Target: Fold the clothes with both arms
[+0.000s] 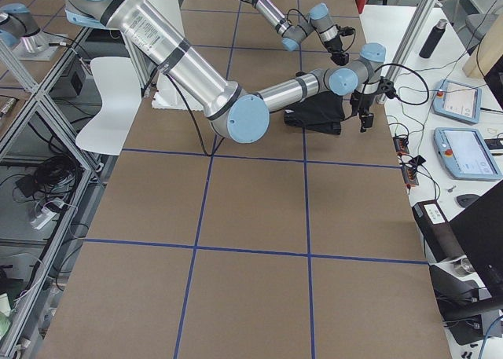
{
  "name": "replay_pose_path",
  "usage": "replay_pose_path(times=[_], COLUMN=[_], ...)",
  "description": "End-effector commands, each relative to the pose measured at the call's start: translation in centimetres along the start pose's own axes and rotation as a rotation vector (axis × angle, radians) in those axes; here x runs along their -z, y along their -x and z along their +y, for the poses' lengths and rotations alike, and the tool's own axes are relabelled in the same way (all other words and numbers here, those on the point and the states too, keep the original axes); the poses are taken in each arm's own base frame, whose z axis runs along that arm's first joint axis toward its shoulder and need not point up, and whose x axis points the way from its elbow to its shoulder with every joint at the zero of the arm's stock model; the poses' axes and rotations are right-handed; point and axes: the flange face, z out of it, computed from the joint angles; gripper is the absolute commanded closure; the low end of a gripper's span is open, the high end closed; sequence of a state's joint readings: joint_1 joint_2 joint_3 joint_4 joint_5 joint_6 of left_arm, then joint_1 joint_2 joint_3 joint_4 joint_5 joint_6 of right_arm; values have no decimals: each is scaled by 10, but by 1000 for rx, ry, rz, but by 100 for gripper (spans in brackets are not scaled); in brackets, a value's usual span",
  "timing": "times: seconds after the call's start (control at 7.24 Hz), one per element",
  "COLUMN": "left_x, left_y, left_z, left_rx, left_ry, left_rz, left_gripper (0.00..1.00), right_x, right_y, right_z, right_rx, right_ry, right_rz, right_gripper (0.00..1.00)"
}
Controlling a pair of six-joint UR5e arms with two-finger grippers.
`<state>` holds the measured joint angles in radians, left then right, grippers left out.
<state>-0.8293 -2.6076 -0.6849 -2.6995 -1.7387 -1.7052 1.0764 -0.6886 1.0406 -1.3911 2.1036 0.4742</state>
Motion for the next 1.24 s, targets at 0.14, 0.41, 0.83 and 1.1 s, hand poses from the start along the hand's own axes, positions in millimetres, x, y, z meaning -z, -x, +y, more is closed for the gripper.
replay_pose_path(times=[0.14,0.41,0.83,1.1], left_x=[3,20,90,169], left_y=[-1,-15,65,142], left_z=[-11,-31,-56,-66], left_rx=[-35,-138,-268,-370], left_ry=[-12,-35,26,27], left_rz=[-3,-2,-60,-110], left_gripper=[1,0,0,0], right_x=[-7,-1,9,7], right_y=[-5,-24,-113,-167], right_z=[4,0,16,88], right_rx=[-7,-27,-111,-95], right_ry=[13,9,40,25], right_rz=[7,15,-23,-25], right_gripper=[0,0,0,0])
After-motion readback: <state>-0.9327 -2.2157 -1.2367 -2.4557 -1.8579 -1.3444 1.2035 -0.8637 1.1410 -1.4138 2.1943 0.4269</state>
